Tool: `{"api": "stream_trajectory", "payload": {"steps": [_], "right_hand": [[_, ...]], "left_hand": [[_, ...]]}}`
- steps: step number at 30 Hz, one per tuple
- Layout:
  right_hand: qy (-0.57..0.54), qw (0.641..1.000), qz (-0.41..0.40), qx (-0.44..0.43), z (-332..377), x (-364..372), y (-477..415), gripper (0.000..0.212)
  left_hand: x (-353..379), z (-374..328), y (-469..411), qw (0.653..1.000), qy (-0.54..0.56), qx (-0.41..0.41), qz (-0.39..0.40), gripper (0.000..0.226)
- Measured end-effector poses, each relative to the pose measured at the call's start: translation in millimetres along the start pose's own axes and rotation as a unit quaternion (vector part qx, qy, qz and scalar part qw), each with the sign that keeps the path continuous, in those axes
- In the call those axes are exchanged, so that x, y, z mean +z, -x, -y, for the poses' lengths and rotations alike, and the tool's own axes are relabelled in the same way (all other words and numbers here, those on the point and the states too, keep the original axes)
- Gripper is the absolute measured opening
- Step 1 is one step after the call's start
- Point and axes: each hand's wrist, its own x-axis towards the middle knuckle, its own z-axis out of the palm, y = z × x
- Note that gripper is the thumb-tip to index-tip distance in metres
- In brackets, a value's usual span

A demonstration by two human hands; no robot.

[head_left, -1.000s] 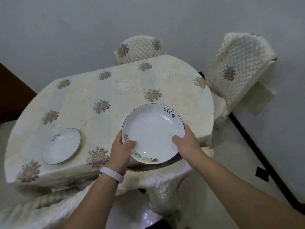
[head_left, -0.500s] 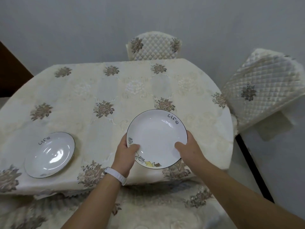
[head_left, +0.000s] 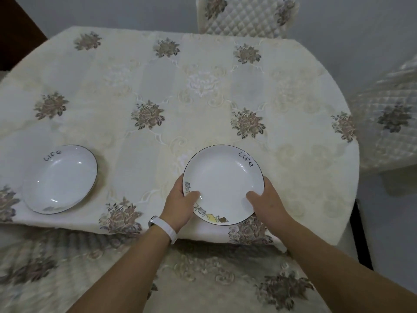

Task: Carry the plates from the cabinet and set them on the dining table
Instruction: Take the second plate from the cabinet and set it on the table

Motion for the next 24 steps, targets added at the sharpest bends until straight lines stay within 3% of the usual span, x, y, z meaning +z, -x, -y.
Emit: {"api": "stream_trajectory", "payload": {"steps": [7,13,24], "right_hand": [[0.055,0.998,-0.006,0.013,-22,10,-26,0.035],[0.089,0.996,0.006,0.017,-30,10,-32,0.042],[0.139,0.99,0.002,0.023,-31,13,-33,0.036]], "left_hand": [[6,26,-10,0.991,-0.117,-0.007,-0.061,0.039],[7,36,-15,0.984,-0.17,-0.012,-0.05,0.04],[5,35,-19,0.965,-0.254,-0.026,-0.049,0.031]]}}
